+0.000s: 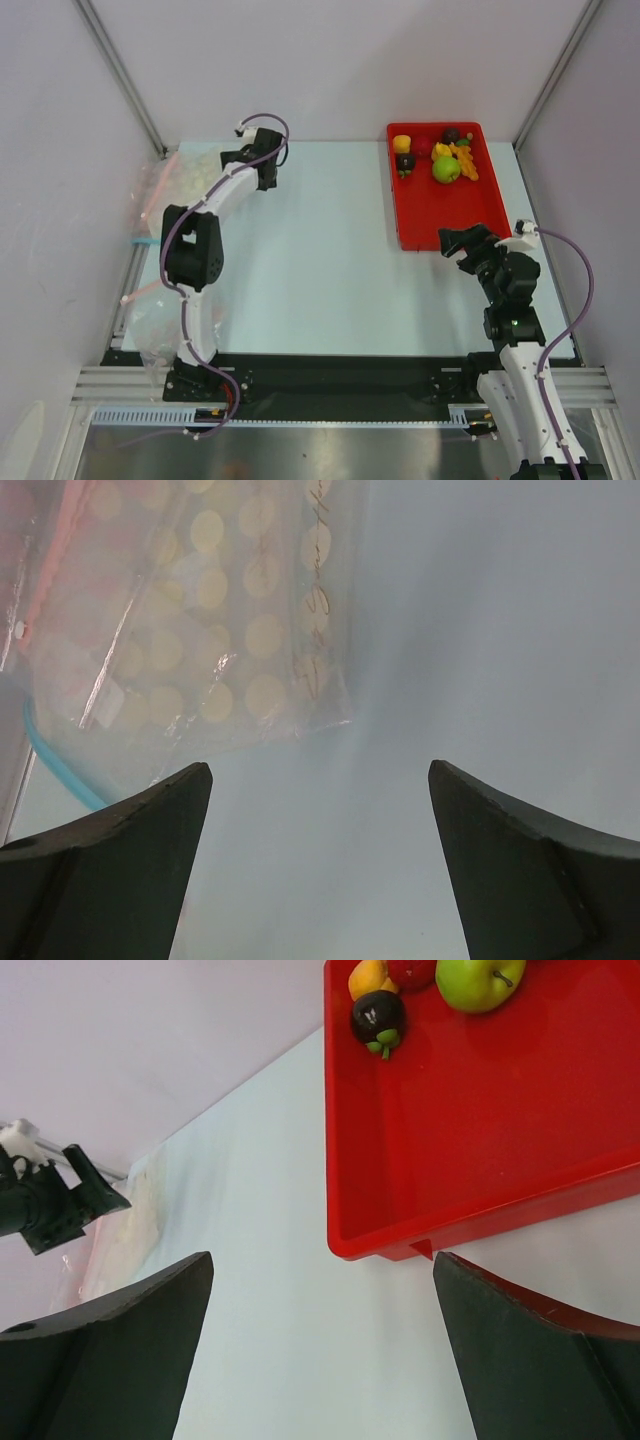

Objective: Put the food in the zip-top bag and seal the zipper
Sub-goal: Pick up the zipper food storage bag at the corner of the board.

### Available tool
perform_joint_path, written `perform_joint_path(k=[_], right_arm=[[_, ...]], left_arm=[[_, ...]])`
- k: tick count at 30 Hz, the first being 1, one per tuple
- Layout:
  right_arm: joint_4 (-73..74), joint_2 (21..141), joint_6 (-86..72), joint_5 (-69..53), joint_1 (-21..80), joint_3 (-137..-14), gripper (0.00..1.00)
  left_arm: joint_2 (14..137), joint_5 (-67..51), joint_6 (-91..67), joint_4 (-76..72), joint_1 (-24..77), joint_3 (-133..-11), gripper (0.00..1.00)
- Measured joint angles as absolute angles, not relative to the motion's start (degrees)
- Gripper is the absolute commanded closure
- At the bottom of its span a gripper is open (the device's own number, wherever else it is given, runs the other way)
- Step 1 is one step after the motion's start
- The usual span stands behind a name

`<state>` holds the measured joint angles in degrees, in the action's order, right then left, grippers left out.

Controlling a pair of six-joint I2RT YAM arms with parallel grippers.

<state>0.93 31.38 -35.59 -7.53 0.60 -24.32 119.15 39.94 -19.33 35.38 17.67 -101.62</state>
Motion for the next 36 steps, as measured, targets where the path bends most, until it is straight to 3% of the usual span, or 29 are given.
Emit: perform_joint_path(k=[7, 21, 24, 27, 30, 31, 34, 36], right_arm=[[0.3, 31.4, -35.6, -8.3, 0.6, -24.3, 0.00], [0.1, 30.4, -36.0, -8.5, 0.6, -24.2, 0.00], [0.1, 30.4, -36.0, -8.5, 0.6, -24.2, 0.00], [0.1, 30.4, -36.0, -8.5, 0.6, -24.2, 0.00], [0.1, 30.5, -36.0, -8.5, 0.6, -24.2, 0.00], [0.1, 30.5, -36.0, -8.5, 0.6, -24.2, 0.00], [0.1, 30.5, -36.0, -8.5, 0.6, -24.2, 0.00], [0.1, 30.5, -36.0, -8.5, 0.6, -24.2, 0.00]], left_arm=[[128.8, 38.6, -19.0, 40.4, 13.3, -110.1, 0.07], [131.8, 29.8, -19.2, 41.8, 6.3, -109.7, 0.05], [133.3, 26.9, -19.4, 42.0, 6.2, -110.5, 0.12], [135.3, 24.7, -19.6, 42.6, 5.9, -113.7, 0.23], [135.8, 21.8, -20.4, 42.9, 5.0, -114.0, 0.46], [135.8, 20.9, -20.4, 42.8, 4.7, -114.0, 0.62], [135.7, 18.0, -21.3, 42.1, 3.2, -113.2, 1.00], [135.4, 17.4, -21.2, 41.5, 2.4, -112.7, 1.00]])
